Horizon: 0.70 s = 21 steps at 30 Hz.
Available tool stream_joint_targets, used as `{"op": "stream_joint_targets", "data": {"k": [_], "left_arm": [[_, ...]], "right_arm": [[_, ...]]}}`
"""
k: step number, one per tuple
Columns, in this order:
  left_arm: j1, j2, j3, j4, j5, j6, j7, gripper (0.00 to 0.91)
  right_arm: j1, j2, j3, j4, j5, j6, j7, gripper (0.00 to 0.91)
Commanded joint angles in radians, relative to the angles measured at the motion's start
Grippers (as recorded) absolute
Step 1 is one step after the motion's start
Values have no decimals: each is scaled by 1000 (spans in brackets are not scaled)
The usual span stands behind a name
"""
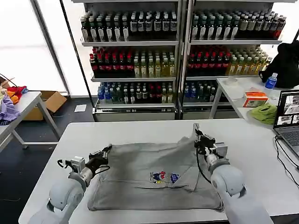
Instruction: Fold and organize the clothes.
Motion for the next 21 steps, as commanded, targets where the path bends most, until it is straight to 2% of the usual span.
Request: {"op": "stream_joint_targets", "data": {"k": [1,8,21], "left_arm": [[227,8,-63,-139,62,-19,22,10],[276,9,-111,-158,69,-26,29,10],[311,2,-104,-149,111,-33,57,10]], "right_arm": [[-366,3,98,174,-40,50,14,0],[-490,2,111,184,-101,80,19,0],[-556,8,100,181,-150,102,32,0]]}}
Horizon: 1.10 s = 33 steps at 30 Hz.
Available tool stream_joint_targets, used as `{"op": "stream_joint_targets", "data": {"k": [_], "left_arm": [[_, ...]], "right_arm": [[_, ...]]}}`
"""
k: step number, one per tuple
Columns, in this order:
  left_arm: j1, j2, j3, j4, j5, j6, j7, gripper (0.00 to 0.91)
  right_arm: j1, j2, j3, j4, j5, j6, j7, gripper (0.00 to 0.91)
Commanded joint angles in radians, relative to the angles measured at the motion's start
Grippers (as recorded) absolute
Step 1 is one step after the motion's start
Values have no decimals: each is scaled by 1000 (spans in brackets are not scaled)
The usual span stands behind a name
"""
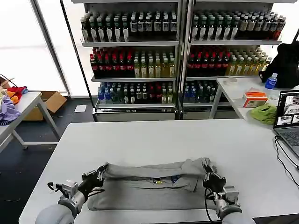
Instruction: Fold and organize the clothes.
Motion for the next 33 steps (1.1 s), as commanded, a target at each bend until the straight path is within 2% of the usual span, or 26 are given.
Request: {"op": "stream_joint_targets", "data": {"k": [1,11,12,13,14,16,18,23,24,25,26,27,28,29,33], "left_arm": [[55,-3,-8,-13,35,-4,14,10],[36,-21,-1,33,83,-13,22,10],[36,-22,-3,36,87,-16,27,695],[39,-22,-3,38,90,-14,32,655],[41,-21,-3,41,97,-13,32,494],[41,-18,-3,48,101,-10,31,40],[34,-21,-1,58,103,-9,29,10],[23,-29,12,68,107,-8,27,10],[25,-30,13,64,107,-7,27,40],[26,-30,14,62,107,-5,26,363],[27,-30,14,59,107,-4,26,746],[27,-31,12,51,106,-6,22,907],[28,-32,11,43,105,-6,21,907],[29,-32,7,31,103,-6,17,907],[35,-34,-13,-49,79,2,-6,907]], "right_arm": [[-127,-2,5,27,-50,23,6,0],[-117,-1,-22,-9,-75,43,8,0],[-115,-1,-26,-17,-89,47,4,0],[-111,0,-27,-25,-95,50,7,0],[-105,3,-26,-31,-95,51,11,0],[-90,3,-19,-44,-88,52,20,0],[-79,-2,-14,-55,-85,54,24,0],[-66,-7,-17,-75,-85,54,17,0],[-65,-6,-20,-78,-87,54,14,0],[-65,-5,-21,-79,-88,55,14,0],[-65,-4,-23,-79,-90,57,16,0],[-67,-3,-22,-74,-91,62,18,131],[-68,-2,-21,-69,-92,63,18,756],[-72,-2,-18,-57,-92,70,17,907],[-84,-9,27,19,-86,80,19,907]]}}
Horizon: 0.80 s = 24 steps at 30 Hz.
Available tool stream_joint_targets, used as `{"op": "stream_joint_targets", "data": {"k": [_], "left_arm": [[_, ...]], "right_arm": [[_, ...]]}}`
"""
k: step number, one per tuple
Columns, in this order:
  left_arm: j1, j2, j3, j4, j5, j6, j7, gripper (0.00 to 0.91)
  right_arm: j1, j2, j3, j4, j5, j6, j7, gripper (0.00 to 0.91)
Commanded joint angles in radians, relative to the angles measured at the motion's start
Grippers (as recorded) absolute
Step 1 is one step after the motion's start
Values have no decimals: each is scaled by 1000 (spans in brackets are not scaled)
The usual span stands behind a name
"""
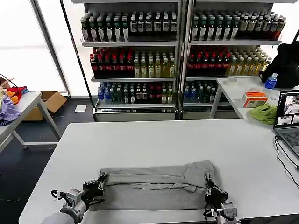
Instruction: Fold and organize the clothes.
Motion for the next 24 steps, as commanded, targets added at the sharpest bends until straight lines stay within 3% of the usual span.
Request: {"op": "stream_joint_targets", "data": {"k": [1,9,17,24], "left_arm": [[3,-4,-21,-108,-17,7,-28,907],[7,-64,-64,-130,-37,12,-78,907],[58,-178,-50,-131,-80,65,-130,907],[75,-218,-40,-128,-86,79,-134,907]], "right_arm": [[-8,-7,44,79,-1,18,1,907],[12,-5,125,200,19,27,28,907],[54,-11,123,180,34,23,43,907],[64,-26,112,178,43,24,46,907]]}}
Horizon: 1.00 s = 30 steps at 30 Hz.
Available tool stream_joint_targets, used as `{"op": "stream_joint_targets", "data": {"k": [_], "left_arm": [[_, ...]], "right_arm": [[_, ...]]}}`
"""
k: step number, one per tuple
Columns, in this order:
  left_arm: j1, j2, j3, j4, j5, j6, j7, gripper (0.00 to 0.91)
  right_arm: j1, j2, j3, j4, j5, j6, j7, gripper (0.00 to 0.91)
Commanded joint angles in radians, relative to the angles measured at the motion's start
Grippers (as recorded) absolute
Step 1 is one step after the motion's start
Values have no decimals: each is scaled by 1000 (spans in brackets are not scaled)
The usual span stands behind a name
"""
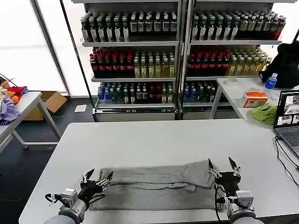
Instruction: Fold and organize the clothes.
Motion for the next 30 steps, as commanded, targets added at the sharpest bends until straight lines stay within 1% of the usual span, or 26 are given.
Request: {"op": "stream_joint_targets", "data": {"k": [1,13,14,15,16,17,18,19,30], "left_arm": [[29,-92,0,-10,-22,30,-29,907],[14,-108,2,80,-6,27,-5,907],[12,-108,3,85,-6,27,-5,867],[7,-110,4,90,-5,28,-6,655],[6,-110,4,95,-3,26,-5,655],[5,-110,5,97,-3,25,-2,101],[6,-109,7,102,-3,25,0,40],[8,-107,8,108,-1,23,3,10],[-2,-100,7,145,24,-13,31,10]], "right_arm": [[25,-11,13,32,12,2,7,907],[43,-15,-18,24,15,0,9,907],[44,-15,-18,25,17,-1,9,907],[46,-16,-17,27,19,-1,9,907],[46,-18,-15,29,20,-2,8,907],[47,-18,-13,29,22,-2,8,907],[49,-19,-10,28,27,-2,8,907],[51,-18,-8,25,31,-3,9,907],[83,-18,-4,12,48,-4,13,907]]}}
